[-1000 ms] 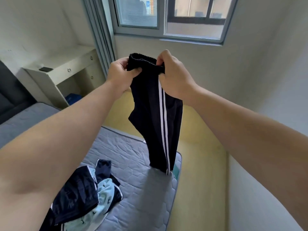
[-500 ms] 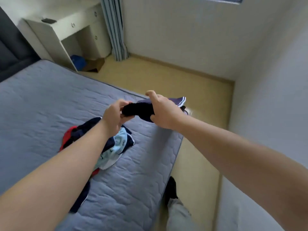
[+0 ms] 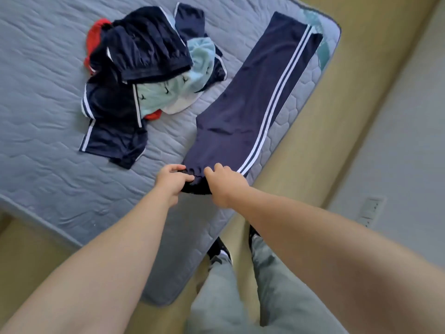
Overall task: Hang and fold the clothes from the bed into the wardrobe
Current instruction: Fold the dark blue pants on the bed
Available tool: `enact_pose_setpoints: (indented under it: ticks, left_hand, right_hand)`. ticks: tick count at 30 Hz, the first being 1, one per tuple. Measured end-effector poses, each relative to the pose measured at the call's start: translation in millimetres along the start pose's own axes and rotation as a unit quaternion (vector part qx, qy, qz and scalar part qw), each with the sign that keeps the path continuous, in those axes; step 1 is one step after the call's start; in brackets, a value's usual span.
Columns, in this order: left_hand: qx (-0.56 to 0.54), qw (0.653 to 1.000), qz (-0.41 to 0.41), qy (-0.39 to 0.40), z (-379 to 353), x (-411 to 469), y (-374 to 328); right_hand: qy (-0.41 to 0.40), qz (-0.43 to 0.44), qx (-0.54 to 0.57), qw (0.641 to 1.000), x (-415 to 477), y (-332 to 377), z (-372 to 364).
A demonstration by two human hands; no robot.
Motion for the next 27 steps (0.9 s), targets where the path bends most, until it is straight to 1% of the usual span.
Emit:
enact_pose_setpoints:
  ticks: [5, 9, 12, 14, 17, 20, 24, 26, 27]
  left_hand:
    - [-0.002, 1.0, 0.011, -0.022, 60.4, 13.7, 75.2]
    - [0.006, 0.999, 0.014, -0.043, 111.4, 14.7, 126.6]
    - [0.026, 0.997, 0.011, -0.068, 148.1, 14.3, 159.7]
    - [0.042, 0.995, 0.016, -0.09, 168.1, 13.0, 179.5]
    - [0.079, 0.988, 0.024, -0.13, 188.8, 3.2, 205.0]
    - [0.133, 0.975, 0.027, -0.175, 199.9, -0.7, 221.5]
    - [0.18, 0.958, 0.034, -0.22, 208.9, 6.8, 228.8]
    - [0.251, 0.939, 0.017, -0.235, 206.0, 8.8, 230.2]
    - [0.298, 0.924, 0.01, -0.24, 202.0, 8.7, 230.0]
  right_hand:
    - [0.029, 0.021, -0.016, 0.999, 1.5, 59.9, -70.5]
    - [0.091, 0.033, 0.01, 0.995, -2.9, 108.4, -124.6]
    - [0.134, 0.058, 0.023, 0.989, -5.4, 142.1, -158.7]
    - [0.172, 0.084, 0.016, 0.981, -8.1, 162.8, -176.6]
    - [0.255, 0.135, -0.029, 0.957, -13.9, 191.1, -198.3]
    - [0.306, 0.141, -0.053, 0.94, -14.6, 205.9, -211.6]
    - [0.308, 0.117, -0.056, 0.942, -7.6, 201.5, -217.8]
    - [0.298, 0.092, -0.044, 0.949, -2.0, 190.1, -213.7]
    - [0.294, 0.079, -0.037, 0.952, 1.6, 183.2, -208.8]
Point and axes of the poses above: each hand's wrist, its own x-axis towards the middle knuckle, its own z-axis out of the back of the hand, y = z × x, the point moved 4 cm from there along x, towards the middle knuckle, and after that the axes turned 3 degrees about -x, right-handed, at the moved point
